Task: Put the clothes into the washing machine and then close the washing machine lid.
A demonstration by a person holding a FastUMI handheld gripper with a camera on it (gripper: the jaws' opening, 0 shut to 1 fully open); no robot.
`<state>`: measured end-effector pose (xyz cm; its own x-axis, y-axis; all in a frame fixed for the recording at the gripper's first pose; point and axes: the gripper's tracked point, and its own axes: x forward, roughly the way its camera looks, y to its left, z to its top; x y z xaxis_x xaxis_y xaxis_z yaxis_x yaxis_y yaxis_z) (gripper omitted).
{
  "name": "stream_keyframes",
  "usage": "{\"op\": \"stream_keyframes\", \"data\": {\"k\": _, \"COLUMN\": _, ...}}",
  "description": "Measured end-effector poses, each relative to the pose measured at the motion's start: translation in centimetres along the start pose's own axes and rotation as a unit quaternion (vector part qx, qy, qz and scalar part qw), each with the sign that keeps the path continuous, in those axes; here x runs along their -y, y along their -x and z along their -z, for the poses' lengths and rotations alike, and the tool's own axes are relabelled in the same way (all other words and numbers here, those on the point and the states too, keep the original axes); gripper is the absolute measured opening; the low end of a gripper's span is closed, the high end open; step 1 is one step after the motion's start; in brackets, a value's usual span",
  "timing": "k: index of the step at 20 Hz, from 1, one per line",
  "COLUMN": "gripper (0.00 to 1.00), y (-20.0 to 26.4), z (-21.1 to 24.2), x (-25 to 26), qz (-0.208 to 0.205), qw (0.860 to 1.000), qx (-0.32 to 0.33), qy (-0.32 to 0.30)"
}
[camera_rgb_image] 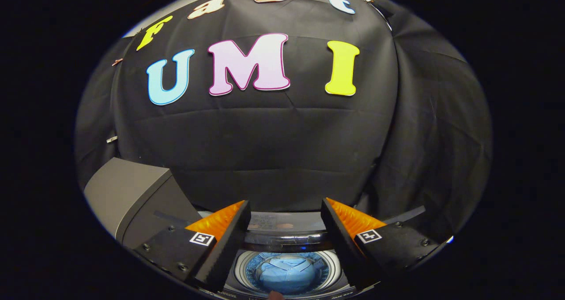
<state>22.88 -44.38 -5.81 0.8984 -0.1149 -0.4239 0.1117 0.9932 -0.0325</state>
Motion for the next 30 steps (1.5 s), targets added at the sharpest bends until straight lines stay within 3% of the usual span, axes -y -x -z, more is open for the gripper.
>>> {"op": "stream_keyframes", "data": {"k": 8, "gripper": 1.0, "y": 0.8, "z": 3.4, "x": -0.5, "qz": -0.002, "qw": 1.0, "qx": -0.019, "qy": -0.004}}
{"op": "stream_keyframes", "data": {"k": 15, "gripper": 1.0, "y": 1.2, "z": 14.4, "x": -0.6, "qz": 0.001, "qw": 0.993, "qx": -0.119, "qy": 0.006}}
{"op": "stream_keyframes", "data": {"k": 20, "gripper": 1.0, "y": 1.7, "z": 18.8, "x": 0.4, "qz": 0.015, "qw": 0.987, "qx": -0.158, "qy": 0.01}}
{"op": "stream_keyframes", "data": {"k": 25, "gripper": 1.0, "y": 1.8, "z": 19.0, "x": 0.6, "qz": 0.017, "qw": 0.986, "qx": -0.164, "qy": 0.006}}
{"op": "stream_keyframes", "data": {"k": 30, "gripper": 1.0, "y": 2.7, "z": 13.7, "x": -0.2, "qz": 0.007, "qw": 0.993, "qx": -0.115, "qy": 0.003}}
